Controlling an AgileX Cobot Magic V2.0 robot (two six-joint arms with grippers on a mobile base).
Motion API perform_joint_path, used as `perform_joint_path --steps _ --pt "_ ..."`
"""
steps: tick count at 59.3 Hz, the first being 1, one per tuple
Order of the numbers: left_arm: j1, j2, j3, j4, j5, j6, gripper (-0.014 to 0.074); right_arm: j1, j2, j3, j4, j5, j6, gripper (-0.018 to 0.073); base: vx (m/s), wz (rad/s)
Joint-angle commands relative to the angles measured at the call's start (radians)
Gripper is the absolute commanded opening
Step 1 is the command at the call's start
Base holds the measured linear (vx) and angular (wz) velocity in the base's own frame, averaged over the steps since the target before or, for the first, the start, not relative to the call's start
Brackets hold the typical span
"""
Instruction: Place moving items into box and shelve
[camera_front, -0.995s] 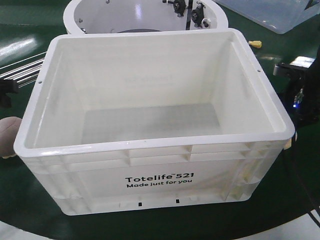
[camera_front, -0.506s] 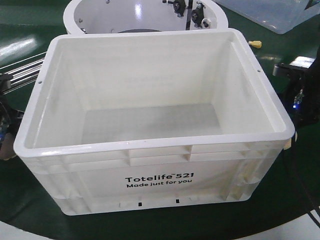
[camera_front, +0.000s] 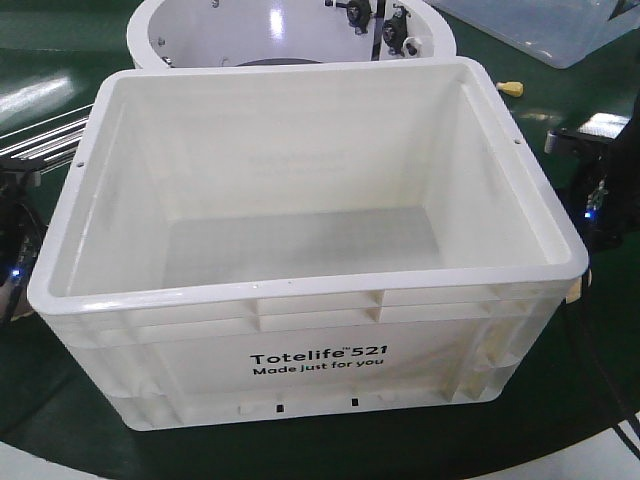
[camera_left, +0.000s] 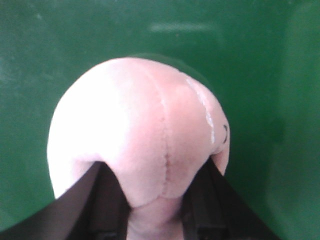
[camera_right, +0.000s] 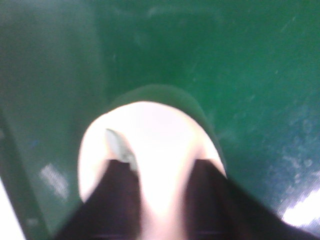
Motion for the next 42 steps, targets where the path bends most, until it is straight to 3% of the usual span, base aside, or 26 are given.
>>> perform_joint_path --steps 1,16,33,38,42 --pt "0.0 -0.004 0.013 -0.038 0.018 0.019 -0.0008 -0.001 -0.03 -0.014 0.044 0.061 -0.011 -0.0011 0.0 0.0" --pt "0.0 -0.224 0.013 -0.033 -0.002 0.016 -0.0004 -0.002 -0.095 -0.014 0.081 0.035 -0.014 -0.0009 0.0 0.0" --pt "0.0 -0.559 0.004 0.057 0.022 -0.012 -0.0003 -0.003 -0.37 -0.014 -0.12 0.015 0.055 -0.0008 0.0 0.0" --pt "0.0 -0.661 -0.024 0.052 0.013 -0.01 -0.0003 -0.003 -0.482 -0.014 -0.156 -0.045 0.102 -0.0007 0.0 0.0" --pt "-0.002 -0.727 -0.063 0.012 -0.011 -0.007 -0.0003 -0.001 -0.565 -0.014 -0.132 -0.125 0.106 -0.0006 0.0 0.0"
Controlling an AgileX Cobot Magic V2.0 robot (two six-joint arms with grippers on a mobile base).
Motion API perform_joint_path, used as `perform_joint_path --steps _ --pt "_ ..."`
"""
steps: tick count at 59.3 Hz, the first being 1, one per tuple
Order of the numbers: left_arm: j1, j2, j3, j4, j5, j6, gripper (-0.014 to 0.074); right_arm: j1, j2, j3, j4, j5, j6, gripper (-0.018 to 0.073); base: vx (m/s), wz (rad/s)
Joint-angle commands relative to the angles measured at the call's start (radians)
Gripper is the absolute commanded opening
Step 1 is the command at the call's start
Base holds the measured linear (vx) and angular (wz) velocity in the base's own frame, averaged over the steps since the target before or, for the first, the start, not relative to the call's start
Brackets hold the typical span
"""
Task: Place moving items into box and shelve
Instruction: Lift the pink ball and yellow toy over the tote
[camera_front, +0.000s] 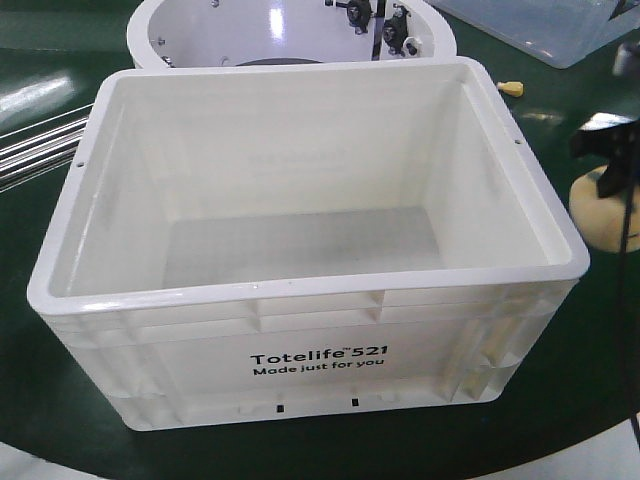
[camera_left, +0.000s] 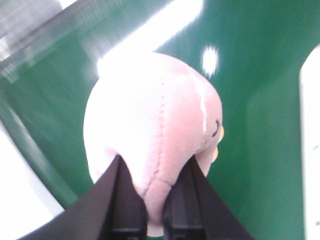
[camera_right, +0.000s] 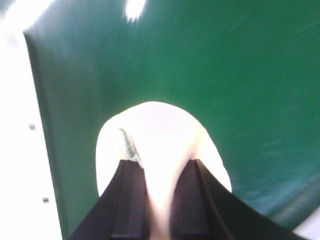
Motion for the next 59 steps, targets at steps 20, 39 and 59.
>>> perform_joint_path --steps 20,39,59 --pt "-0.047 -0.19 -0.18 -0.818 -0.207 0.296 -0.0001 0.278 -0.338 -0.024 0.358 -0.39 -0.196 -0.0005 0.0 0.0" --pt "-0.186 0.06 -0.18 -1.172 -0.075 0.635 0.0031 0.591 -0.142 -0.024 0.301 -0.402 -0.204 0.0013 0.0 0.0" --pt "-0.257 0.229 -0.18 -1.162 -0.054 0.746 0.0401 0.607 0.01 -0.024 0.271 -0.496 -0.173 0.029 0.0 0.0"
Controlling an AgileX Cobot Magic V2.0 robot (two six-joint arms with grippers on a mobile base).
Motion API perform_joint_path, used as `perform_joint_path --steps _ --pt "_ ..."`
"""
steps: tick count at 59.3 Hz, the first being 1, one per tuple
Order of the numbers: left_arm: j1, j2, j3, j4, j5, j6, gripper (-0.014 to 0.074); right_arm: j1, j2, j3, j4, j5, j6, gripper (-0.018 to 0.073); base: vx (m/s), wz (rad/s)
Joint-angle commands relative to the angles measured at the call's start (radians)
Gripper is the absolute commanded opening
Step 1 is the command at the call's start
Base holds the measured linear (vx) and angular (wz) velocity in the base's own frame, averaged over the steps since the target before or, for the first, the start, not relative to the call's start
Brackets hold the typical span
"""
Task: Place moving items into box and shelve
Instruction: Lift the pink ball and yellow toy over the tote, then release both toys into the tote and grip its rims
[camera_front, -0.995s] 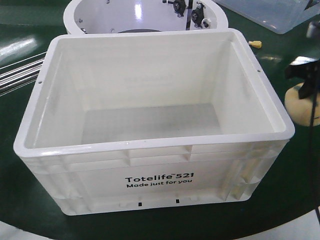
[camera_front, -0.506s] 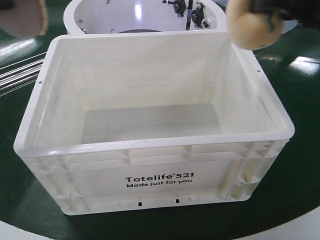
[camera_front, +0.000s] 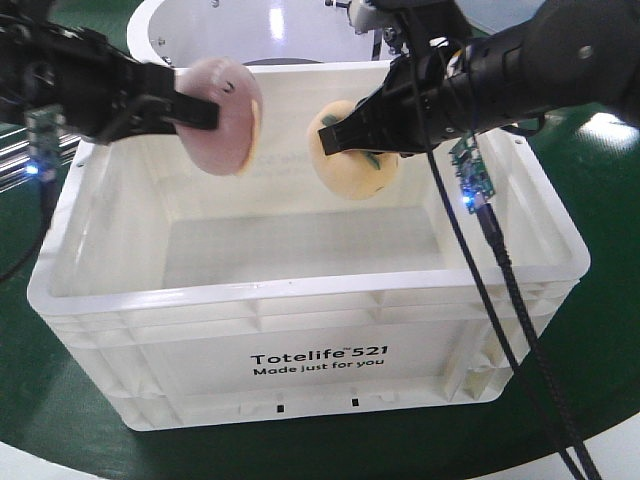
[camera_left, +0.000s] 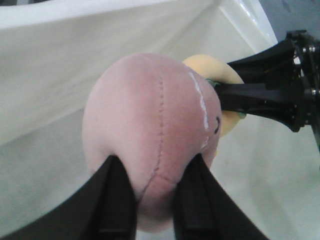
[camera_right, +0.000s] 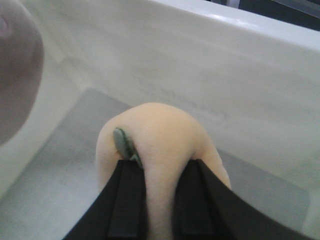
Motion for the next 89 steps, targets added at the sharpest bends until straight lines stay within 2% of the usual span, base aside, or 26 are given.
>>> perform_joint_path --steps 1,7,14,22,29,33,39,43,50,54,57,65,68,76,83,89 --pt "-0.03 0.008 -0.033 -0.064 -0.024 0.03 0.0428 0.003 -0.024 -0.028 0.02 -0.084 0.015 0.0309 0.0 0.0" --pt "-0.045 0.039 -0.033 -0.073 -0.025 0.032 0.0522 0.003 -0.024 -0.028 0.058 -0.084 0.015 0.0448 0.0 0.0" --pt "-0.041 0.044 -0.033 -0.116 -0.028 0.029 0.0545 0.003 -0.042 -0.028 0.085 -0.084 0.003 0.0558 0.0 0.0" --pt "-0.024 0.003 -0.033 -0.176 -0.095 0.028 0.0541 0.003 -0.103 -0.028 0.032 -0.088 0.01 0.0589 0.0 0.0" --pt "-0.001 -0.078 -0.033 -0.148 -0.204 0.028 0.0526 -0.031 -0.183 -0.028 -0.058 -0.069 0.089 0.0585 0.0 0.0" --pt "0.012 -0.135 -0.033 -0.092 -0.241 0.019 0.0514 -0.078 -0.229 -0.028 -0.1 -0.051 0.145 0.0585 0.0 0.0" --pt "0.023 -0.227 -0.033 0.055 -0.264 -0.081 0.0494 -0.172 -0.281 -0.028 -0.152 0.007 0.185 0.0585 0.0 0.0" --pt "0.031 -0.278 -0.033 0.209 -0.286 -0.204 0.0482 -0.23 -0.291 -0.028 -0.183 0.076 0.179 0.0585 0.0 0.0" --pt "0.032 -0.332 0.009 0.51 -0.291 -0.476 0.047 -0.304 -0.287 0.011 -0.187 0.149 0.179 0.0585 0.0 0.0" --pt "0.032 -0.35 0.072 0.607 -0.283 -0.602 0.047 -0.308 -0.286 0.069 -0.18 0.145 0.179 0.0585 0.0 0.0" --pt "0.03 -0.35 0.134 0.609 -0.27 -0.664 0.047 -0.307 -0.283 0.108 -0.163 0.144 0.179 0.0585 0.0 0.0" --pt "0.018 -0.328 0.232 0.561 -0.22 -0.668 0.047 -0.306 -0.256 0.191 -0.112 0.124 0.179 0.0585 0.0 0.0" --pt "0.015 -0.317 0.246 0.53 -0.213 -0.65 0.047 -0.306 -0.241 0.205 -0.086 0.118 0.171 0.0585 0.0 0.0" --pt "0.007 -0.284 0.246 0.444 -0.203 -0.541 0.047 -0.306 -0.204 0.204 -0.023 0.104 0.134 0.0585 0.0 0.0" --pt "0.007 -0.242 0.246 0.426 -0.192 -0.532 0.047 -0.306 -0.187 0.204 0.009 0.091 0.134 0.0578 0.0 0.0" --pt "0.007 -0.196 0.246 0.426 -0.178 -0.53 0.047 -0.305 -0.178 0.204 0.02 0.096 0.134 0.0536 0.0 0.0"
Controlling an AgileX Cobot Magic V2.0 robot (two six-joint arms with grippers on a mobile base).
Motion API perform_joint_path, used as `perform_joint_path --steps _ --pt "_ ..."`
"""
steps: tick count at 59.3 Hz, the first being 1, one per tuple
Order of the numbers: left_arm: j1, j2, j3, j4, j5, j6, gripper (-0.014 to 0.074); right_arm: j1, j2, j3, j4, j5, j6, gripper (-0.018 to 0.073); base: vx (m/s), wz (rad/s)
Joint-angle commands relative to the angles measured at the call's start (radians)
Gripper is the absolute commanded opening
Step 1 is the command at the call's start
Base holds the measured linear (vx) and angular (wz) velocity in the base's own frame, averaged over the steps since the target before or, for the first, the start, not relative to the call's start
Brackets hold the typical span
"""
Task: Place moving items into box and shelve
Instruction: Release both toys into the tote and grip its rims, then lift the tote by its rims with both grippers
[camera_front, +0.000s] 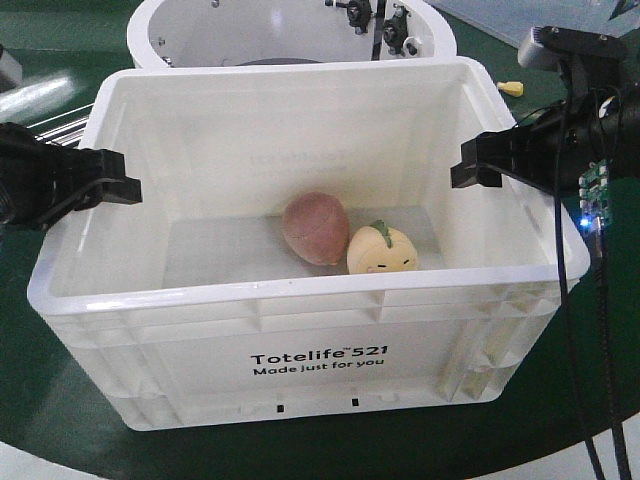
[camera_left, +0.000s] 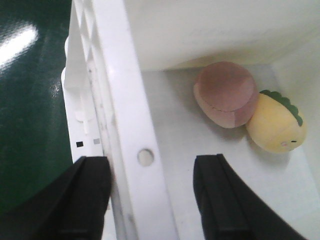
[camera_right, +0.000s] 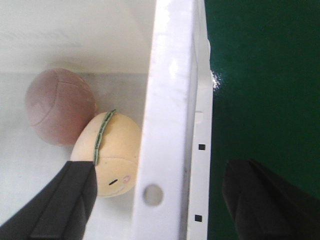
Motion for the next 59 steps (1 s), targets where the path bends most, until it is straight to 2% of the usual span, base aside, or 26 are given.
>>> perform_joint_path --steps 1,7,12,16,23,26,27,41,59 --pt "-0.007 0.02 -0.025 -0.059 -0.027 0.007 0.047 -0.003 -0.007 -0.024 0.03 -0.035 -0.013 0.0526 0.0 0.0" --pt "-0.007 0.052 -0.025 -0.06 -0.032 0.009 0.0466 -0.003 -0.003 -0.024 0.03 -0.035 -0.013 0.0417 0.0 0.0" --pt "-0.007 0.062 -0.025 -0.06 -0.045 0.009 0.0426 -0.003 -0.002 -0.024 0.03 -0.023 -0.013 0.0301 0.0 0.0" --pt "-0.007 0.063 -0.025 -0.061 -0.051 0.009 0.0353 -0.003 -0.002 -0.024 0.03 -0.01 -0.013 0.0194 0.0 0.0" --pt "-0.007 0.062 -0.025 -0.062 -0.044 0.009 0.0121 -0.003 -0.002 -0.024 0.037 0.002 -0.013 -0.0016 0.0 0.0" --pt "-0.007 0.062 -0.025 -0.062 -0.042 0.009 -0.0005 -0.003 -0.002 -0.024 0.052 0.001 -0.012 -0.0015 0.0 0.0" --pt "-0.007 0.062 -0.025 -0.062 -0.042 0.012 -0.001 -0.003 -0.002 -0.024 0.061 -0.001 -0.012 -0.0013 0.0 0.0" --pt "-0.007 0.062 -0.025 -0.062 -0.049 0.021 -0.0008 -0.003 -0.002 -0.024 0.138 0.005 -0.012 -0.0008 0.0 0.0" --pt "-0.007 0.004 -0.026 -0.064 -0.099 0.021 -0.0007 -0.003 -0.016 -0.026 0.142 -0.004 -0.016 -0.0006 0.0 0.0"
